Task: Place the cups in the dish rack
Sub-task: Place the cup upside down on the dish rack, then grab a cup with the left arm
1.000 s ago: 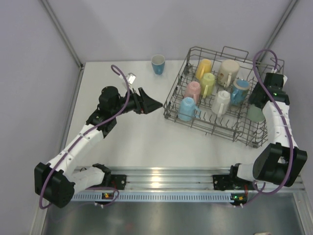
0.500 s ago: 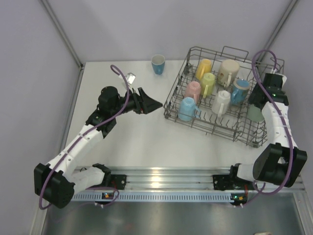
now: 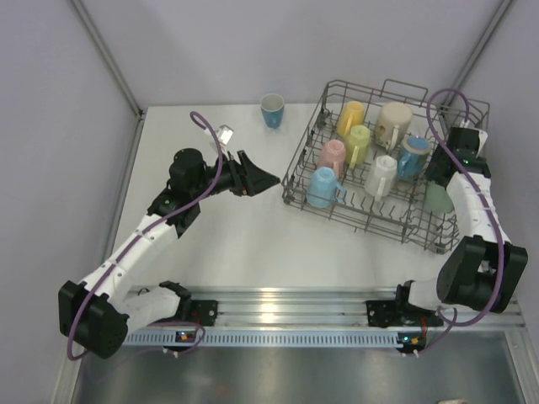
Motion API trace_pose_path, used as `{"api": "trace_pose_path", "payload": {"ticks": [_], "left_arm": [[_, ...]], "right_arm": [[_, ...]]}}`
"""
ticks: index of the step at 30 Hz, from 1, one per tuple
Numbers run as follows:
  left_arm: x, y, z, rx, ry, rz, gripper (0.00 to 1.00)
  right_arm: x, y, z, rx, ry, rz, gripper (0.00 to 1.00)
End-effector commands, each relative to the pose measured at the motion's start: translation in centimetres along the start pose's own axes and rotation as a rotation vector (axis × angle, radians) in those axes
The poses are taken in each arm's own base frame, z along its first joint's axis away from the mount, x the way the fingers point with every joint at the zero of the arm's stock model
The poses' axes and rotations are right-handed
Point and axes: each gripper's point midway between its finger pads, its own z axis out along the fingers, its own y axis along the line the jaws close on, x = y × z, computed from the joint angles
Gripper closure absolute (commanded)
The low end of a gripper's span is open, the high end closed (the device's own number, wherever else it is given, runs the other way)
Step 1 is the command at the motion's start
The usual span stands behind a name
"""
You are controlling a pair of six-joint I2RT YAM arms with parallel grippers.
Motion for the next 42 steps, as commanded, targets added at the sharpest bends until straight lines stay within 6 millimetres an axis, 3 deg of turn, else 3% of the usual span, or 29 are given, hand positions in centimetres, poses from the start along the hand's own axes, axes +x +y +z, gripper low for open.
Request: {"api": "trace_pose_path", "payload": {"ticks": [1, 9, 12, 20, 31, 35, 38, 41, 42], "left_arm": [[-1.5, -1.7, -0.2, 0.051, -0.042, 0.063, 0.15], [-1.4, -1.5, -0.2, 0.046, -0.041, 0.059, 0.15], [-1.5, -1.7, -0.3, 0.048, -0.046, 0.057, 0.15], [-1.4, -1.9, -0.7, 0.051, -0.052, 0.054, 0.15], [-1.3, -2.1, -1.0, 0.054, -0.057, 0.051, 0.15], [-1.4, -2.3, -1.1, 0.058, -0.057, 0.055, 0.15], [-1.4, -2.2, -1.1, 0.055, -0.061, 0.060, 0.15], [-1.4, -2.1, -1.0, 0.052, -0.058, 0.060, 0.15], [-1.4, -2.0, -1.0, 0.051, -0.057, 0.061, 0.15]], "right_arm": [[0.3, 1.5, 0.4, -0.044, 0.031, 0.012, 0.39], [-2.4, 0.9, -2.0, -0.039, -0.029, 0.044, 0.16], [-2.8, 0.9, -2.7, -0.048, -0.019, 0.044, 0.13], [-3.3, -0.3, -4.2, 0.000, 0.001, 0.040, 0.10], [-5.9, -0.3, -6.8, -0.046, -0.078, 0.052, 0.14], [-6.4, 0.2, -6.6, -0.073, -0.099, 0.038, 0.20], [-6.4, 0.2, -6.4, -0.068, -0.094, 0.036, 0.30], [-5.7, 0.3, -5.6, -0.059, -0.069, 0.038, 0.54], [-5.5, 0.3, -5.3, -0.061, -0.062, 0.038, 0.67]]}}
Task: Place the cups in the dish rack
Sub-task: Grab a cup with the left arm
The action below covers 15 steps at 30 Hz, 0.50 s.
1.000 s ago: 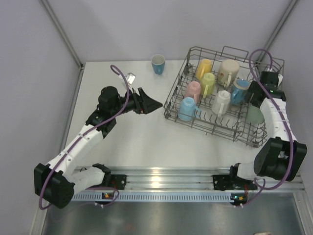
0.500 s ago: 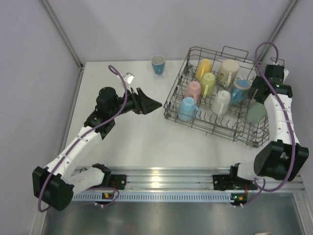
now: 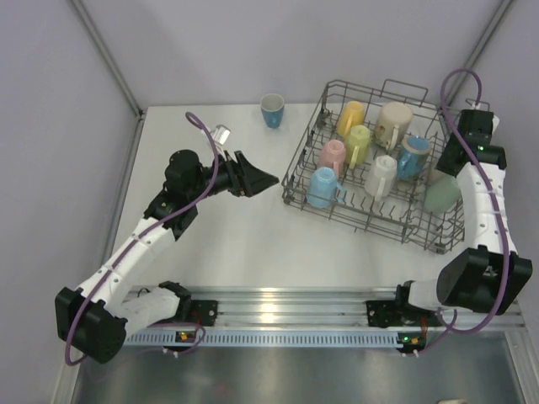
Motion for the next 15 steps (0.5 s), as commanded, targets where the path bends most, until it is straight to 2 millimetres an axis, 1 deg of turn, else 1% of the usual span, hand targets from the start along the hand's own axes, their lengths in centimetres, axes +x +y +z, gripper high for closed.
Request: {"api": "trace_pose_path", "payload": {"ticks": [1, 3, 7, 9, 10, 12, 13, 14, 15], "left_arm": [[-0.8, -1.0, -0.3, 0.034, -0.030, 0.042, 0.15], [-0.8, -1.0, -0.3, 0.032, -0.028, 0.045, 0.15], [-0.7, -0.7, -0.3, 0.021, -0.025, 0.051, 0.15], [-1.1, -0.7, -0.2, 0.010, -0.031, 0.057, 0.15], [-1.0, -0.3, -0.1, -0.007, -0.020, 0.054, 0.15], [-1.0, 0.0, -0.1, -0.025, -0.015, 0.055, 0.15], [-1.5, 0.0, 0.0, -0.036, -0.029, 0.066, 0.15], [-1.0, 0.6, -0.1, -0.064, -0.007, 0.052, 0.15], [-1.1, 0.7, -0.1, -0.075, -0.005, 0.056, 0.15]], "right_arm": [[-1.7, 0.2, -0.1, -0.010, -0.057, 0.021, 0.72], [-1.0, 0.0, 0.7, 0.000, -0.041, 0.023, 0.75], [-0.3, -0.2, 1.5, 0.003, -0.026, 0.027, 0.75], [-0.1, -0.3, 1.9, -0.003, -0.019, 0.038, 0.75], [0.0, -0.5, 2.0, -0.002, -0.012, 0.042, 0.75], [-0.1, -0.9, 2.2, 0.003, -0.016, 0.056, 0.75], [0.1, -0.9, 2.3, 0.001, -0.012, 0.059, 0.74], [-0.1, -1.0, 2.1, -0.002, -0.018, 0.064, 0.74], [-0.3, -1.0, 2.0, -0.008, -0.024, 0.067, 0.73]]}}
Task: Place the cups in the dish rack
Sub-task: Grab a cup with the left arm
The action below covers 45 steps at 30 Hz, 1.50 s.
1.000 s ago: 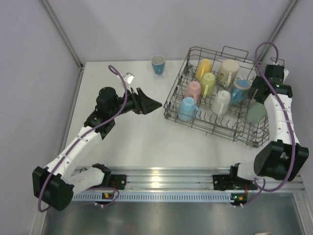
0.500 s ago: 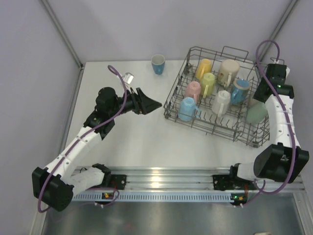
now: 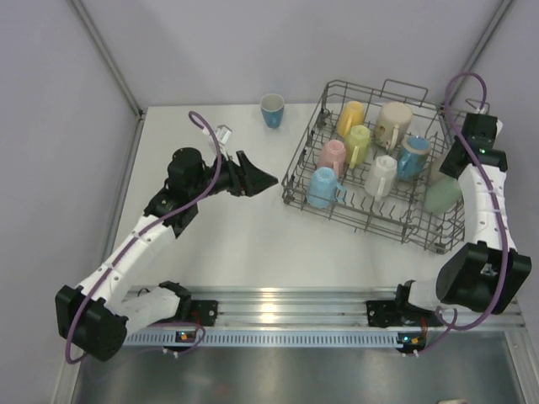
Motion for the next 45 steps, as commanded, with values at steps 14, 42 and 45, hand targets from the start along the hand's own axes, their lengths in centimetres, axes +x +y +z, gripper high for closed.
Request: {"api": "trace_pose_path", "payload": {"ticks": [14, 42, 45], "left_arm": [[-11.6, 8.2, 2.6, -0.509, -0.192, 0.197, 0.17], [-21.8, 32.2, 15.7, -0.722, -0.309, 0.095, 0.23], [-21.7, 32.3, 16.5, -0.640, -0.291, 0.108, 0.22]], "right_arm": [[-6.3, 7.1, -11.3, -0.458, -0.247, 0.099, 0.52], [0.9, 14.7, -23.3, -1.061, -0.358, -0.040, 0.37], [0.6, 15.1, -23.1, -1.061, -0.353, -0.033, 0.37]]}}
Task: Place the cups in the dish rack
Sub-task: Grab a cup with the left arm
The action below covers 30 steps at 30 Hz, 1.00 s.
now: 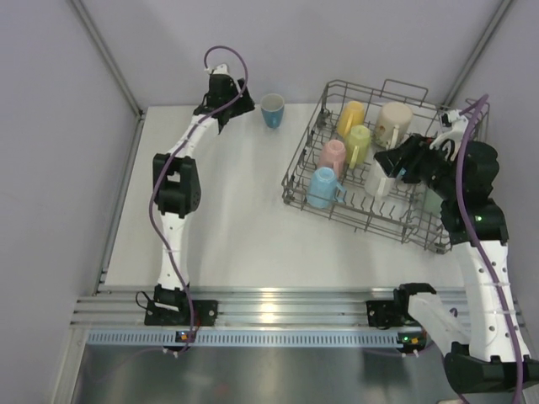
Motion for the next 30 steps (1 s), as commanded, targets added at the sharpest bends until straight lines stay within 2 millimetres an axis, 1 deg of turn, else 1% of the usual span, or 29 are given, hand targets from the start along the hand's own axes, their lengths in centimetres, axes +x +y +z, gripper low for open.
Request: {"api": "trace_pose_path", "payload": {"ticks": [1, 4, 7, 10, 14, 16, 17, 20, 21, 22, 24, 26, 27, 28, 29, 30], "left_arm": [[-3.7, -3.7, -0.2, 0.187, -0.103, -0.007, 0.21], [-3.5, -4.5, 0.2, 0.238, -0.104, -0.001, 0.21], [-2.4, -4.2, 1.3, 0.246, -0.092, -0.014, 0.21], [-1.9, -4.3, 1.9, 0.261, -0.091, -0.027, 0.21], [-0.3, -3.9, 3.5, 0.260, -0.068, -0.052, 0.21], [-0.2, -4.1, 4.0, 0.273, -0.071, -0.041, 0.21], [-0.8, -4.4, 4.0, 0.290, -0.085, -0.025, 0.21], [0.4, -3.8, 4.7, 0.271, -0.069, -0.024, 0.22], [1.3, -3.4, 5.2, 0.266, -0.051, -0.026, 0.23], [1.5, -3.3, 5.2, 0.268, -0.043, -0.027, 0.23], [2.5, -3.1, 5.5, 0.270, -0.018, -0.017, 0.29], [3.7, -2.5, 5.6, 0.254, 0.020, -0.005, 0.37], [4.0, -2.4, 5.5, 0.254, 0.033, -0.003, 0.44], [3.9, -2.5, 5.2, 0.262, 0.038, 0.001, 0.46], [4.6, -2.2, 5.1, 0.260, 0.060, 0.000, 0.47], [4.8, -2.1, 4.9, 0.262, 0.066, 0.002, 0.55]], "right_arm": [[-0.7, 0.6, 0.6, -0.035, -0.023, -0.022, 0.37], [-0.4, 0.3, 1.1, -0.030, -0.010, -0.014, 0.36], [-0.3, 0.1, 1.4, -0.025, -0.003, -0.006, 0.36], [-0.3, 0.1, 1.4, -0.022, -0.003, -0.009, 0.35], [-0.2, -0.1, 1.4, -0.012, 0.004, -0.017, 0.35], [-0.1, -0.3, 1.6, -0.008, 0.013, -0.018, 0.34], [-0.1, -0.2, 1.5, -0.006, 0.023, -0.023, 0.34], [0.4, -0.3, 1.8, -0.014, 0.048, -0.022, 0.34], [0.6, -0.4, 2.0, -0.013, 0.055, -0.020, 0.33], [0.6, -0.4, 2.0, -0.012, 0.054, -0.018, 0.33], [0.6, -0.5, 2.2, -0.014, 0.054, -0.021, 0.33], [0.7, -0.5, 2.3, -0.012, 0.061, -0.021, 0.33], [0.8, -0.6, 2.4, -0.012, 0.066, -0.021, 0.33], [0.9, -0.7, 2.5, -0.011, 0.068, -0.020, 0.32], [1.0, -0.7, 2.6, -0.011, 0.073, -0.016, 0.32], [1.2, -0.8, 2.7, -0.011, 0.076, -0.017, 0.32]]}}
